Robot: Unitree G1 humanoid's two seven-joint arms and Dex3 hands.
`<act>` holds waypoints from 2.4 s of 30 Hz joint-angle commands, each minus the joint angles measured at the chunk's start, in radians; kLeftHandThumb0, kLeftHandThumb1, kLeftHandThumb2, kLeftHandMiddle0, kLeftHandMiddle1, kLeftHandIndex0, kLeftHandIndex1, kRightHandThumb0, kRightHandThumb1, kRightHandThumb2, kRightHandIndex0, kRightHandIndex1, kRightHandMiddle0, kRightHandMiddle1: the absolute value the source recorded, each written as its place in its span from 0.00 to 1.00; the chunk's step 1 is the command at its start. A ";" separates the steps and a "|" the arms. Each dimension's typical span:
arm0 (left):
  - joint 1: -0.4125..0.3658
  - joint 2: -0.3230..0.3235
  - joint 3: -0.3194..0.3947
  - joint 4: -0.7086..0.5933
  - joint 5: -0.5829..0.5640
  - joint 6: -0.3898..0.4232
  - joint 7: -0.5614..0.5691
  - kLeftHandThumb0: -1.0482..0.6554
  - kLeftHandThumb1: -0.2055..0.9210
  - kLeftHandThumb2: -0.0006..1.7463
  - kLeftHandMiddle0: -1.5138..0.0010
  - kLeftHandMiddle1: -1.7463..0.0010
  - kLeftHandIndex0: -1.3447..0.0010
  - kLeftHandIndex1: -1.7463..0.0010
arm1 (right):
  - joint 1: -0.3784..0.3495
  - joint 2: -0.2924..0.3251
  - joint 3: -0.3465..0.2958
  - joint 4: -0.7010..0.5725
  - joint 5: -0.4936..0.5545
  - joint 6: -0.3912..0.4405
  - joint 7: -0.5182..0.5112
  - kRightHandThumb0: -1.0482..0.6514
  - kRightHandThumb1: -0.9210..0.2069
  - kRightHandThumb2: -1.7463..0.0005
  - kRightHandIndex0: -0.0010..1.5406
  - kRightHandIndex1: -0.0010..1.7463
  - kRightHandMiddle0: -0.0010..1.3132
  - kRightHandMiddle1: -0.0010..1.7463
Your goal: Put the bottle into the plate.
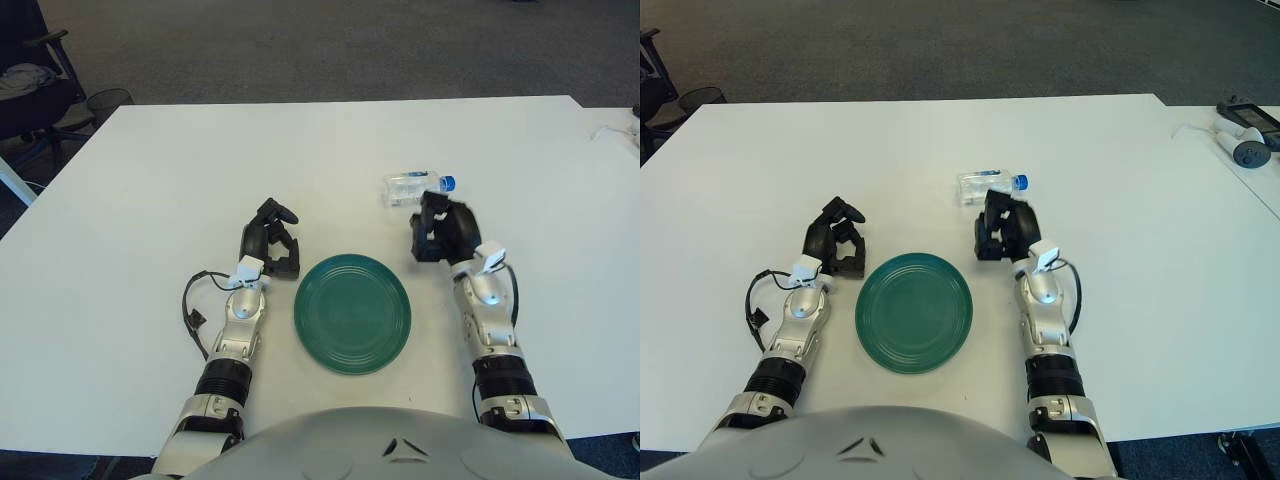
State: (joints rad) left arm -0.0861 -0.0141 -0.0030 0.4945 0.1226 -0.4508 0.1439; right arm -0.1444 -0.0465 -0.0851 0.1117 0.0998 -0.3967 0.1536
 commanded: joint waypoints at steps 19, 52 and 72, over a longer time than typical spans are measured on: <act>0.038 0.000 0.007 0.087 -0.001 0.011 0.009 0.62 0.13 0.99 0.41 0.03 0.49 0.00 | -0.429 -0.093 -0.068 0.074 -0.067 -0.165 -0.090 0.57 0.59 0.23 0.83 1.00 0.82 1.00; 0.029 0.003 0.005 0.127 -0.034 -0.007 -0.017 0.62 0.14 0.97 0.41 0.05 0.50 0.00 | -0.546 -0.311 0.133 -0.004 -0.649 0.057 -0.249 0.61 0.57 0.22 0.43 1.00 0.37 0.95; 0.039 -0.005 0.003 0.130 -0.025 -0.026 0.004 0.62 0.13 0.98 0.40 0.04 0.49 0.00 | -0.637 -0.573 0.329 0.023 -0.682 0.098 0.322 0.07 0.08 0.83 0.04 0.11 0.04 0.10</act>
State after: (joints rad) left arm -0.1298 -0.0156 0.0018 0.5425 0.0865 -0.4938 0.1384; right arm -0.6821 -0.4747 0.1231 0.1051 -0.5402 -0.3179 0.1556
